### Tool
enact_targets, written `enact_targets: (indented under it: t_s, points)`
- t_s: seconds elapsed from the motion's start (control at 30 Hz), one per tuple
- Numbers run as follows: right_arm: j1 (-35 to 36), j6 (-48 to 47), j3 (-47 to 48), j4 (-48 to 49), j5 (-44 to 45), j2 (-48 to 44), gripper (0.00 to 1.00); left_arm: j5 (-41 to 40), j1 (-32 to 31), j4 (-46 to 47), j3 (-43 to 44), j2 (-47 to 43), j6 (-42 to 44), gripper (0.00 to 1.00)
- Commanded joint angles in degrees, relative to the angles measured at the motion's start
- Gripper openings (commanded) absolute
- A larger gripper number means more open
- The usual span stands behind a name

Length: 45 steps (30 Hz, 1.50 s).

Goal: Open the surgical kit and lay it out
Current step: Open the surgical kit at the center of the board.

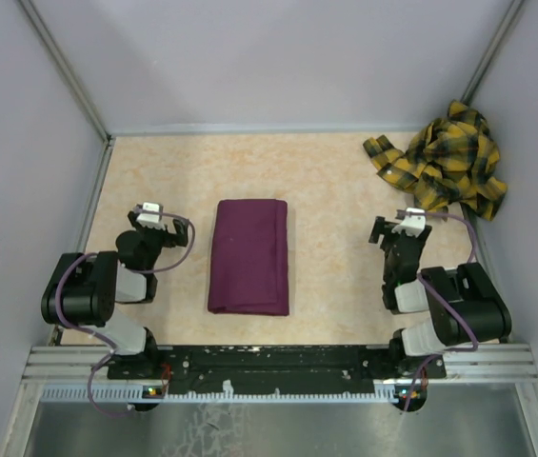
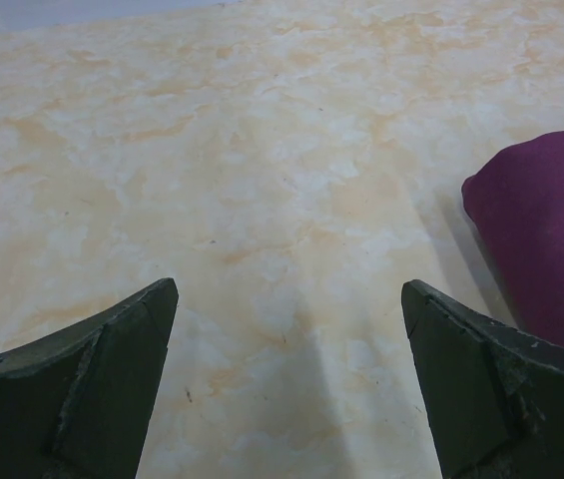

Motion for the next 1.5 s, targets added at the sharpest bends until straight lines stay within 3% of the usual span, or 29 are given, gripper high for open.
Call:
enact_targets:
  t_s: [0.0, 0.23, 0.4, 0.57, 0.7, 0.87, 1.0, 1.1, 1.33, 1.47]
  points:
    - [-0.1, -1.2, 0.6, -0.4, -0.1, -5.4, 0.84, 0.8, -0.2, 1.4, -1.3, -2.4, 0.5, 1.0]
    - [0.0, -1.1, 7.1, -20.7, -1.2, -18.4, 0.84, 0.7, -0.5, -21.2, 6.2, -10.8, -1.3, 1.0]
    - [0.0, 3.6, 15.1, -37.0, -1.0, -25.3, 0.84, 1.7, -2.6, -30.1, 10.9, -14.3, -4.4, 0.99]
    - [0.0, 12.2, 26.7, -58.7, -1.6, -28.8, 0.84, 1.3, -8.3, -42.6, 19.1, -18.1, -4.6, 0.99]
    - [0.0, 15.3, 34.4, -70.2, -3.4, -29.2, 0.84, 0.5, -10.9, -52.4, 26.5, -19.0, -7.6, 0.99]
    - [0.0, 19.2, 37.9, -74.2, -9.1, -31.6, 0.85, 0.9, -11.5, -63.6, 36.9, -19.5, -19.5, 0.99]
    - [0.0, 21.9, 39.9, -77.4, -15.9, -32.1, 0.85, 0.7, -13.2, -73.4, 44.9, -18.9, -19.2, 0.99]
    - [0.0, 25.3, 42.4, -83.1, -14.7, -31.6, 0.85, -0.5, -13.4, -76.9, 46.7, -21.1, -19.4, 0.99]
    - [-0.1, 30.2, 41.2, -83.9, -19.0, -31.3, 0.85, -3.0, -16.8, -84.7, 51.4, -25.7, -16.0, 0.99]
    - [-0.1, 30.2, 42.0, -84.0, -22.3, -29.4, 0.84, -4.3, -16.5, -85.5, 50.5, -27.0, -23.2, 0.99]
